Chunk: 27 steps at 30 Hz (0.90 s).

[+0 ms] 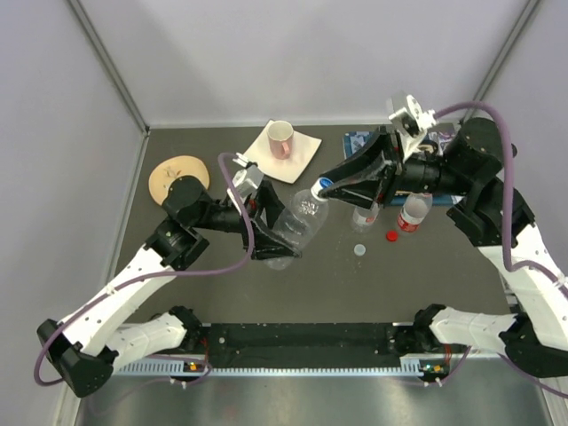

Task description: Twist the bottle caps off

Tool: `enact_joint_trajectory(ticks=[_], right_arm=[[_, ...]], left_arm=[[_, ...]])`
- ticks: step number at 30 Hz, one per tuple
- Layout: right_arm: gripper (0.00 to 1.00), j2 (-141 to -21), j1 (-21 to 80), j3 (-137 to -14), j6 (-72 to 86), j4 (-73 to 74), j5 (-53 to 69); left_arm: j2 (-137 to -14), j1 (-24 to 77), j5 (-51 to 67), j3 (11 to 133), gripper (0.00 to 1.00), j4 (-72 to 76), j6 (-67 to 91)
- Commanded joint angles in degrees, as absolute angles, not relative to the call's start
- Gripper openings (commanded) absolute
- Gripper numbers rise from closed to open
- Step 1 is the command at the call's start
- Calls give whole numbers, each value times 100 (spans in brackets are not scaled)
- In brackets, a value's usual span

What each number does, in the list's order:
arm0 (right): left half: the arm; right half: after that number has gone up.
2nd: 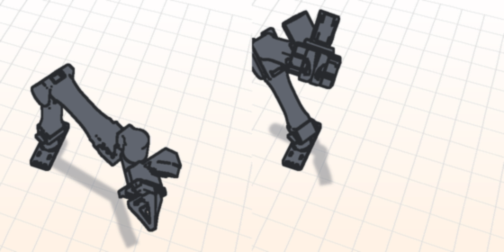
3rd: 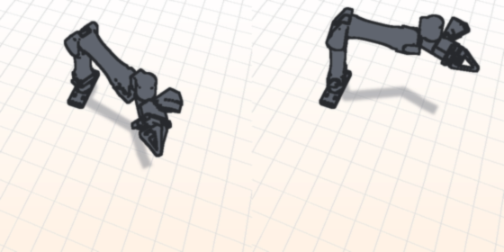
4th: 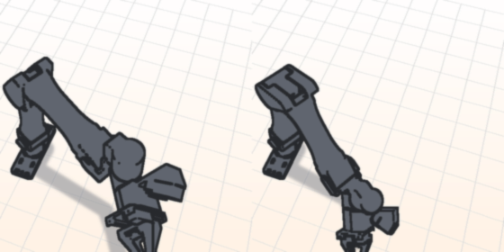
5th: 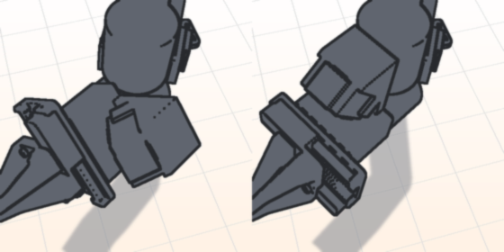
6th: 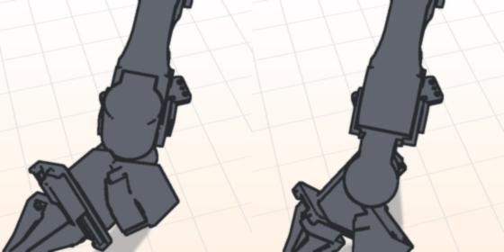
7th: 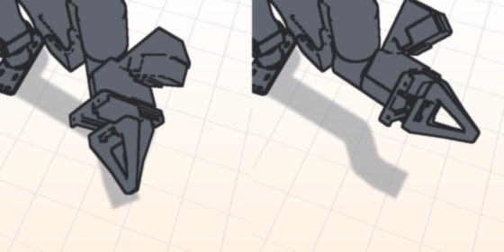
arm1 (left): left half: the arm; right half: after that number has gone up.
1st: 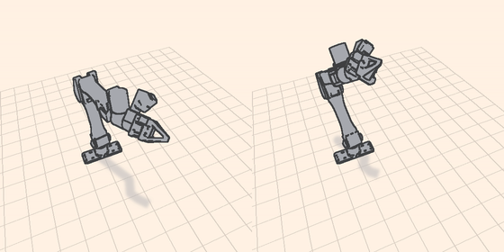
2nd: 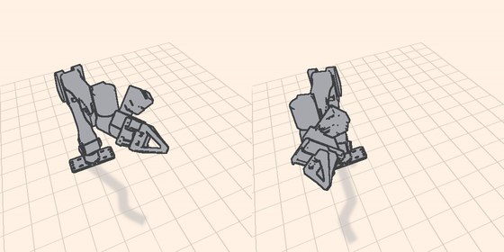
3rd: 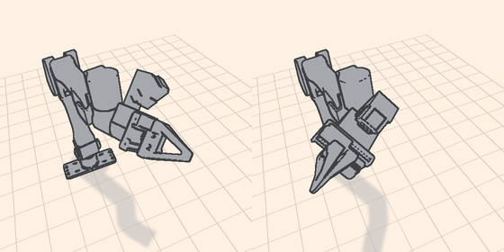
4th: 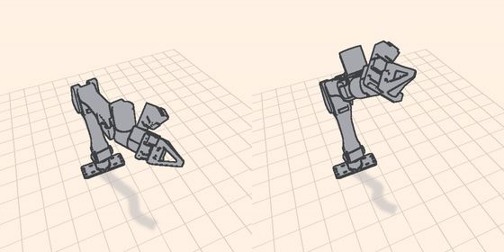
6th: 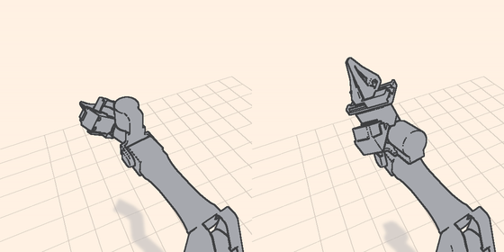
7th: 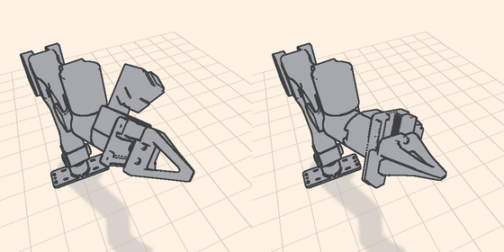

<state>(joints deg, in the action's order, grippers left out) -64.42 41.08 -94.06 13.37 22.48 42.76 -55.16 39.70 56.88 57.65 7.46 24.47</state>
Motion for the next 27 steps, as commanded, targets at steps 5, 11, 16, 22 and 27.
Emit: enact_joint_trajectory(ticks=[5, 11, 16, 22, 27], right_arm=[[0, -6328, 4017, -8912, 115, 2795, 6512], [0, -6389, 3745, -8754, 35, 2813, 7329], [0, -6451, 3683, -8640, -106, 2812, 7515], [45, -6346, 3647, -8885, 324, 2742, 6374], [95, -6258, 3639, -9219, 729, 2742, 4856]], left_arm=[[-5853, 3902, 7294, 5722, 53, 3630, 4403], [-5950, 3911, 7471, 5616, 53, 3911, 4579], [-6003, 3911, 7541, 5537, 53, 3982, 4597], [-5828, 3911, 6655, 6055, 50, 858, 2109], [-5739, 3929, 5126, 6153, 50, -386, 1003]])
